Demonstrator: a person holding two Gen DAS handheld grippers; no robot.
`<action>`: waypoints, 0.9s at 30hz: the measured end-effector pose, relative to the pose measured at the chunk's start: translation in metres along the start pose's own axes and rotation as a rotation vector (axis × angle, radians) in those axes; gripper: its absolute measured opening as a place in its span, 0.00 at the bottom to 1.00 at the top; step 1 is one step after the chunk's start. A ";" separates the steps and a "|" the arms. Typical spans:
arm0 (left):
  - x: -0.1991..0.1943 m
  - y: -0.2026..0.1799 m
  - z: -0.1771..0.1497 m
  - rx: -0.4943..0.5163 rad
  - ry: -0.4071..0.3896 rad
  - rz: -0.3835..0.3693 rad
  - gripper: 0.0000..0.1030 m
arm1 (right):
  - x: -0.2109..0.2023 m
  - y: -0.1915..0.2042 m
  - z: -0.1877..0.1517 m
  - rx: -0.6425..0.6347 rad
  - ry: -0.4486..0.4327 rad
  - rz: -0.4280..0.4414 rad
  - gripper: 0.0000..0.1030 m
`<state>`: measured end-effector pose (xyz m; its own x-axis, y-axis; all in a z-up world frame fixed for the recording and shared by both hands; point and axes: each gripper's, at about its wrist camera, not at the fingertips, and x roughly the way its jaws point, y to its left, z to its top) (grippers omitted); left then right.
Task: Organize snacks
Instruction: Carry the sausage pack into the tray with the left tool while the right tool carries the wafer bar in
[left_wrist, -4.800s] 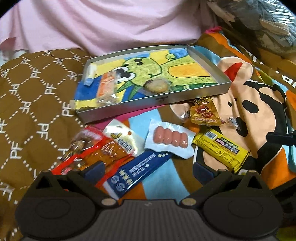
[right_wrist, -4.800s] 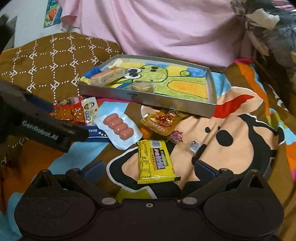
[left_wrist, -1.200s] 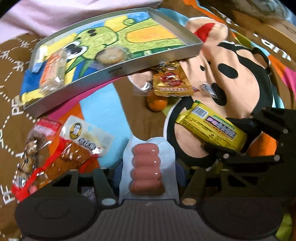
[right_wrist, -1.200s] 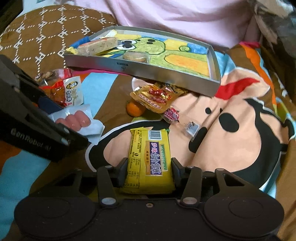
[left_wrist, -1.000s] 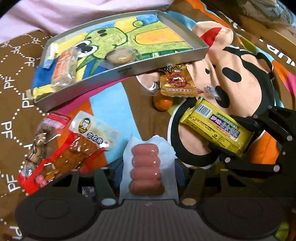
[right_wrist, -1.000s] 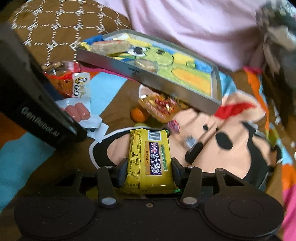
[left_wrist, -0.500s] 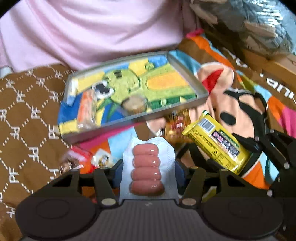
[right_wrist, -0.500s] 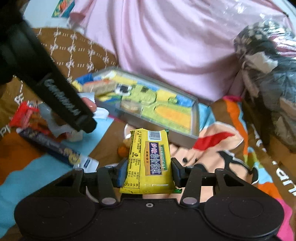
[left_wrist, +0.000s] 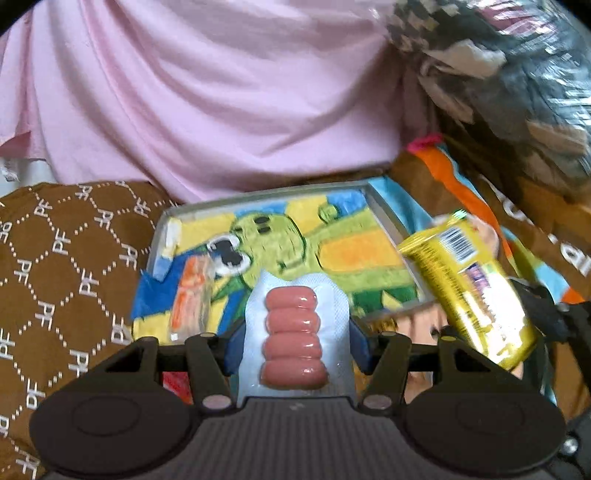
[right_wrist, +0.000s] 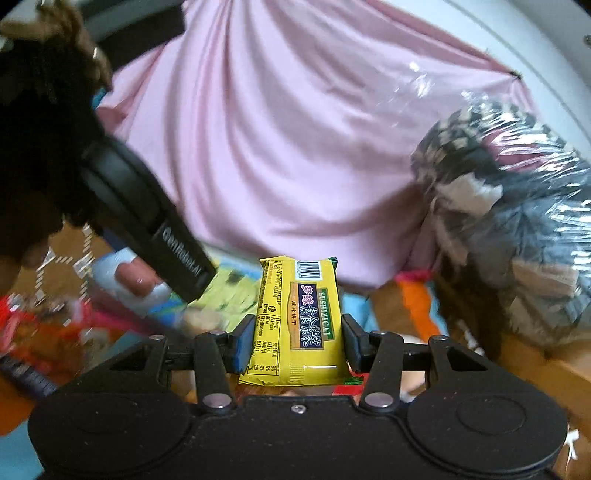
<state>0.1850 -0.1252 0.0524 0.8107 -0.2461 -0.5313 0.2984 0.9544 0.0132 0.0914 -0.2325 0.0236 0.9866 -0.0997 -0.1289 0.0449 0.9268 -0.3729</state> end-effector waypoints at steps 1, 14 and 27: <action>0.005 0.000 0.005 -0.010 -0.008 0.008 0.60 | 0.006 -0.004 0.002 0.009 -0.010 -0.009 0.48; 0.096 -0.008 0.045 0.008 -0.054 0.057 0.60 | 0.114 -0.021 -0.012 0.070 0.001 -0.016 0.49; 0.166 -0.015 0.030 -0.033 0.063 0.077 0.63 | 0.156 -0.002 -0.050 0.104 0.098 0.039 0.46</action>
<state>0.3305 -0.1856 -0.0104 0.7969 -0.1617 -0.5821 0.2190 0.9753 0.0289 0.2375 -0.2678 -0.0423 0.9681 -0.0929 -0.2327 0.0276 0.9626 -0.2695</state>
